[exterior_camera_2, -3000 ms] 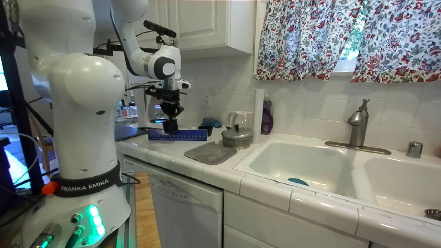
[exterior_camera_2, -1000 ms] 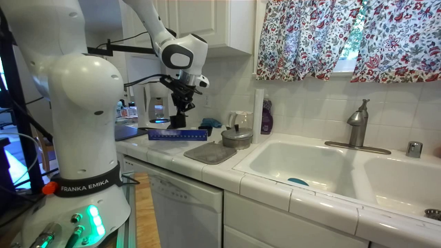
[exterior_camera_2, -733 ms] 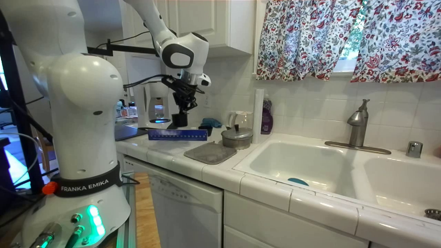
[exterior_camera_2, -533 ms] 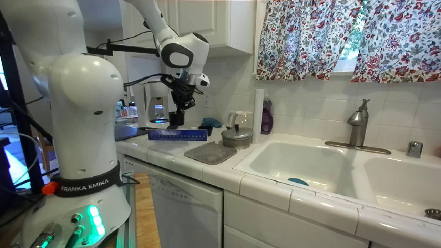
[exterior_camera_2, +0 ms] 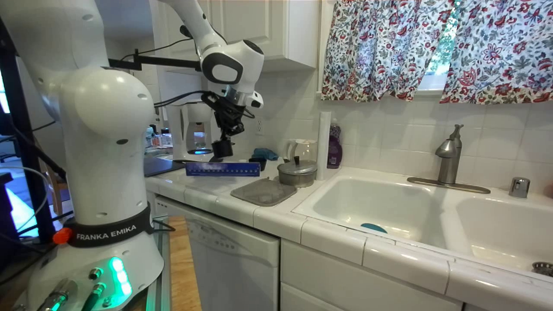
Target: Remove the green towel from the black pot
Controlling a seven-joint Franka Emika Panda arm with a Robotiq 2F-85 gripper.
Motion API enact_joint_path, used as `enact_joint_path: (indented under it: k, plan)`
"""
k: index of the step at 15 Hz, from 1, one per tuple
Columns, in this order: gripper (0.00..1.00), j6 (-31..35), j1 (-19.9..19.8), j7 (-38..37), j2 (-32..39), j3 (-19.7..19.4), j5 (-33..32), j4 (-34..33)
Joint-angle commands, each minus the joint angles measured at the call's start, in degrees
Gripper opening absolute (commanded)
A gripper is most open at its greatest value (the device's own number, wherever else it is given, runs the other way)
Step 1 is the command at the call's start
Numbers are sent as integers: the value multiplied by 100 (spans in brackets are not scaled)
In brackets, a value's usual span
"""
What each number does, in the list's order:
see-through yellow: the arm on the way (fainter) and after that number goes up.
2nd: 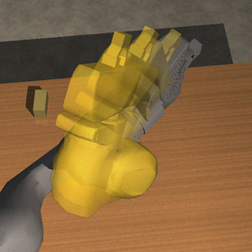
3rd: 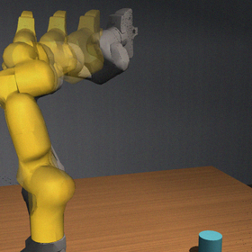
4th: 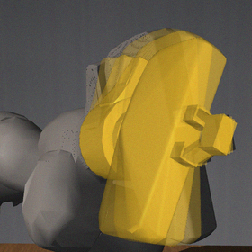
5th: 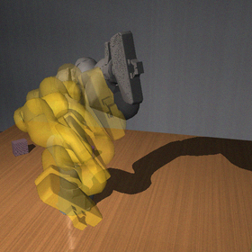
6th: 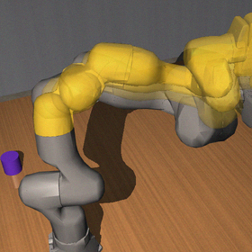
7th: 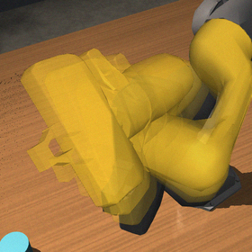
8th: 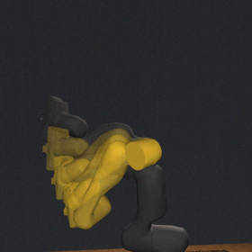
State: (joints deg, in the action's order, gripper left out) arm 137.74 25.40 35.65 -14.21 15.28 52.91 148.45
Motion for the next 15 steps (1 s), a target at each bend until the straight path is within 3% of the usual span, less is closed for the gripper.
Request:
enact_joint_path:
  k: [1, 2, 3, 4, 5, 6, 7, 8, 9, 10, 12, 13, 14, 15]
  plan:
    - [1, -177, -3, 210, -169, -34, 321, 79]
    - [1, 678, -123, -45, -113, 216, -90, 207]
    - [1, 300, -104, -27, -63, 104, 26, 132]
    - [1, 333, -64, 99, -89, 84, 116, 149]
    - [1, 1128, -156, -67, -54, 290, -284, 283]
    - [1, 161, -35, 57, -65, 11, 157, 134]
    - [1, 522, -49, 17, -66, 104, 79, 208]
    - [1, 1335, -171, -86, -31, 310, -397, 330]
    - [1, 905, -89, -211, -100, 226, -292, 311]
    - [1, 44, 80, 147, -181, -38, 155, 184]
    - [1, 1454, -136, -201, -58, 346, -515, 385]
    - [1, 196, 63, 57, -119, -20, 35, 179]
    - [1, 409, 80, 61, -111, 38, 113, 232]
    - [1, 1500, -123, -222, -18, 348, -502, 406]
